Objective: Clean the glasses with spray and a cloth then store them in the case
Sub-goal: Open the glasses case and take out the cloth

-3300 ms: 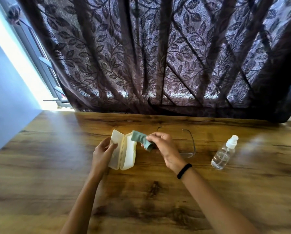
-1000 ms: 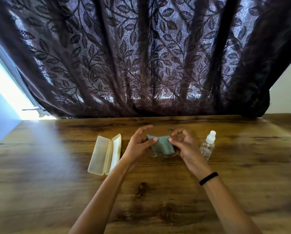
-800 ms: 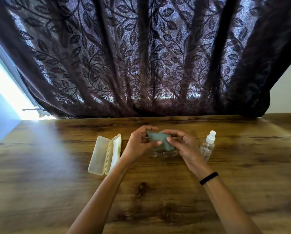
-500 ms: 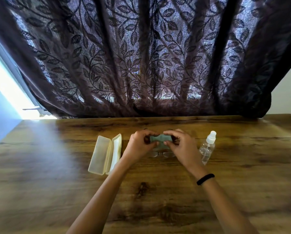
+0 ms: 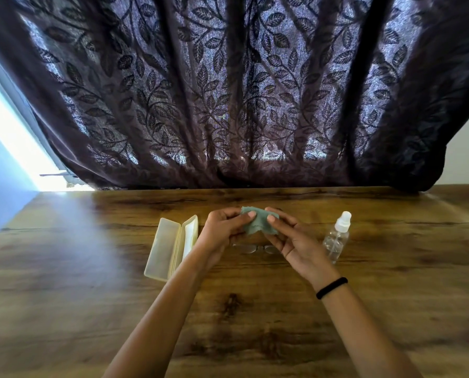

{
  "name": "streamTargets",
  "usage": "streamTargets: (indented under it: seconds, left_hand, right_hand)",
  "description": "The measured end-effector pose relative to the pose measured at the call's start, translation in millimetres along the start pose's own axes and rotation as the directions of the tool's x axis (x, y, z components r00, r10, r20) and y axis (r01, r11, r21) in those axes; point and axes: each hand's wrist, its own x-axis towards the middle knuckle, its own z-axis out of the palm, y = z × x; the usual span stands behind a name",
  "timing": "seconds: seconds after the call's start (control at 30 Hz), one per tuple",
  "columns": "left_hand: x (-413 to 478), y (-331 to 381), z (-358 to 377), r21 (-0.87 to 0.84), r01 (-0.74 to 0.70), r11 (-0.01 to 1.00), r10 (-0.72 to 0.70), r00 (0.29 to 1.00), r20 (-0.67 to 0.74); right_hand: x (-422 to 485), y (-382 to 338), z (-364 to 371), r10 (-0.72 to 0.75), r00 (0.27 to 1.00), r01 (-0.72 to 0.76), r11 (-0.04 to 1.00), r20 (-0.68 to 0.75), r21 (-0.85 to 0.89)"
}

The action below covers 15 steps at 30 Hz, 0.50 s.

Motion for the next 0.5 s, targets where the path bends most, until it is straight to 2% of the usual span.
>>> streamTargets:
  seconds: [0.1, 0.2, 0.33, 0.5]
  left_hand:
    - [-0.3, 1.3, 0.5, -0.091, 0.035, 0.995, -0.034, 0.999, 0.011]
    - [0.7, 0.4, 4.5, -0.154, 0.041, 0.987, -0.041, 0.999, 0.002]
    - [1.6, 0.8, 7.0, -0.249, 0.014, 0.968, -0.018, 1.0, -0.012]
    - [2.9, 1.6, 3.0, -0.104, -0.022, 0.994, 0.015, 0.998, -0.067]
  right_hand:
    - [-3.1, 7.1, 3.1, 0.132, 0.991, -0.134, 0.951, 0.029, 0.278]
    - [-6.0, 15.8, 8.2, 0.193, 0.979, -0.203, 0.887, 0.067, 0.414]
    - [-6.5, 23.7, 14.7, 0.2, 0.972, -0.236, 0.848, 0.126, 0.475]
    - [1.9, 12.2, 14.3, 0.143, 0.99, -0.134, 0.889, 0.013, 0.439]
